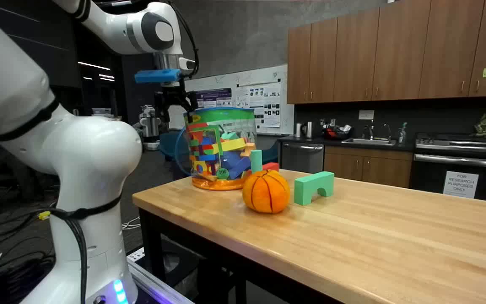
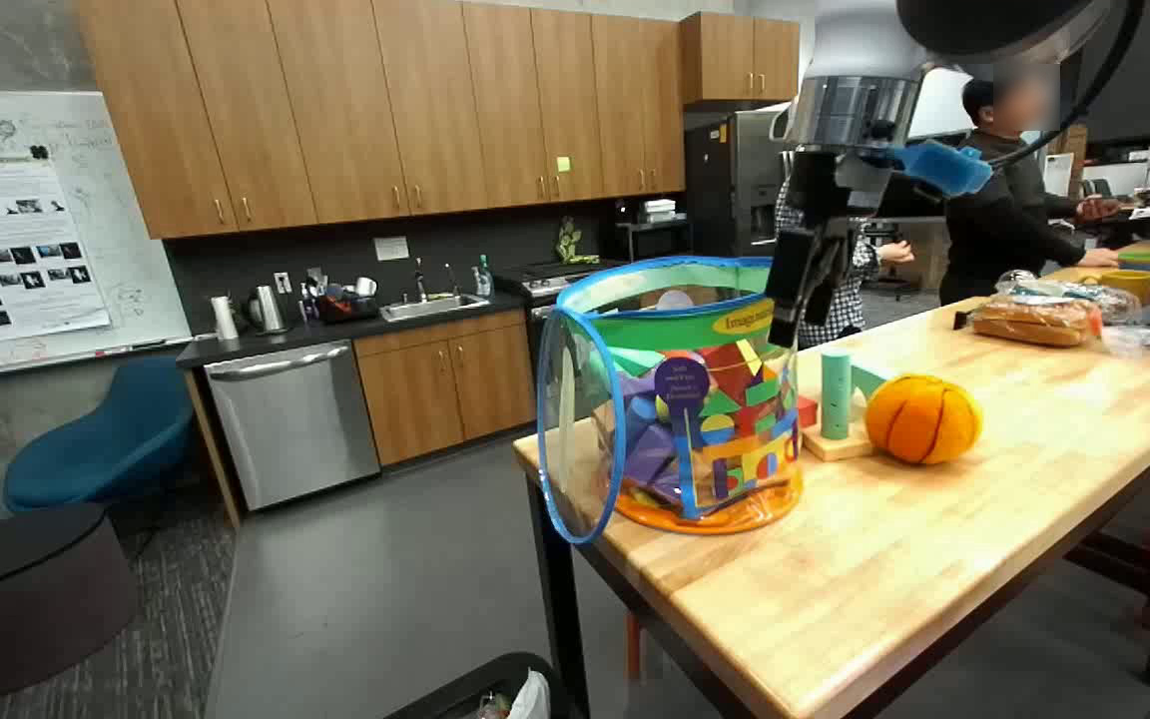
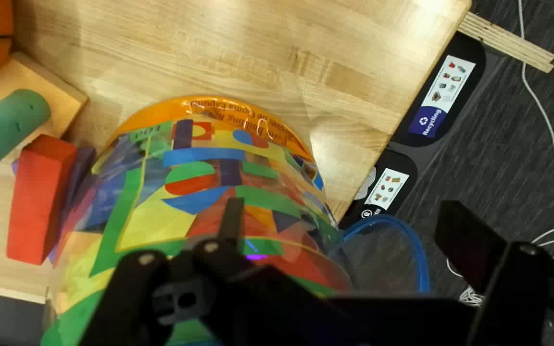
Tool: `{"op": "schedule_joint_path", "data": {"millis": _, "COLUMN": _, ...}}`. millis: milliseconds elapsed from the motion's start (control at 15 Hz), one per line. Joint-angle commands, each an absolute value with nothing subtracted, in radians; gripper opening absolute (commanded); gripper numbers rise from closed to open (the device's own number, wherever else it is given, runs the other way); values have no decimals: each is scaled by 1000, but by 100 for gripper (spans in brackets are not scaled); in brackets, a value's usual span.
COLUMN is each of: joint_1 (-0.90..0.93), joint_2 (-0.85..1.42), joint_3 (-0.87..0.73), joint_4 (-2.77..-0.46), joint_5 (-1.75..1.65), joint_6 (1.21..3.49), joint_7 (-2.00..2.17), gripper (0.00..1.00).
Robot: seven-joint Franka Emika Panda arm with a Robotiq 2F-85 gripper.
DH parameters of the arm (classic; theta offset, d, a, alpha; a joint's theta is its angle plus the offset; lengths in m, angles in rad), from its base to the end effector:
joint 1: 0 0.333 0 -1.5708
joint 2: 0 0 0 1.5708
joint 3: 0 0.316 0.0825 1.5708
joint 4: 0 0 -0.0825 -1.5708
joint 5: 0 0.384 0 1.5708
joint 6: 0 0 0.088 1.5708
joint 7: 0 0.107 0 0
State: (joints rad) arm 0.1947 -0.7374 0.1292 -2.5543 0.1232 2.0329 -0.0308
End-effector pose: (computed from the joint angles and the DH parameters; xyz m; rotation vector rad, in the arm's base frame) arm 0.3295 0.1229 0.5208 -3.0368 -0.4395 -0.3196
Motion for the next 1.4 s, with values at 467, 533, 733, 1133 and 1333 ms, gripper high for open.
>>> {"op": "schedule_joint_path", "data": {"millis": 467, "joint_1": 195, "joint_2": -737, "joint_3": 129, "joint_4": -2551, "joint_5": 122, "joint_6": 2030, "joint_7": -30, "gripper": 100}}
{"op": "schedule_joint_path", "data": {"millis": 533, "joint_1": 195, "joint_2": -737, "joint_3": 129, "joint_4": -2551, "joint_5": 122, "joint_6": 2030, "joint_7": -30, "gripper": 100}}
{"op": "schedule_joint_path", "data": {"millis": 733, "joint_1": 195, "joint_2": -737, "joint_3": 129, "joint_4": -2551, "joint_5": 122, "joint_6": 2030, "joint_7": -30, "gripper": 100}}
{"op": "schedule_joint_path", "data": {"millis": 1133, "joint_1": 195, "joint_2": -737, "joint_3": 129, "joint_4": -2551, "joint_5": 122, "joint_6": 2030, "joint_7": -30, "gripper": 100}}
{"op": "schedule_joint_path", "data": {"millis": 1333, "joint_1": 190, "joint_2": -850, "joint_3": 119, "joint_4": -2540, "joint_5": 90, "joint_6": 1959, "joint_7": -47, "gripper": 100}}
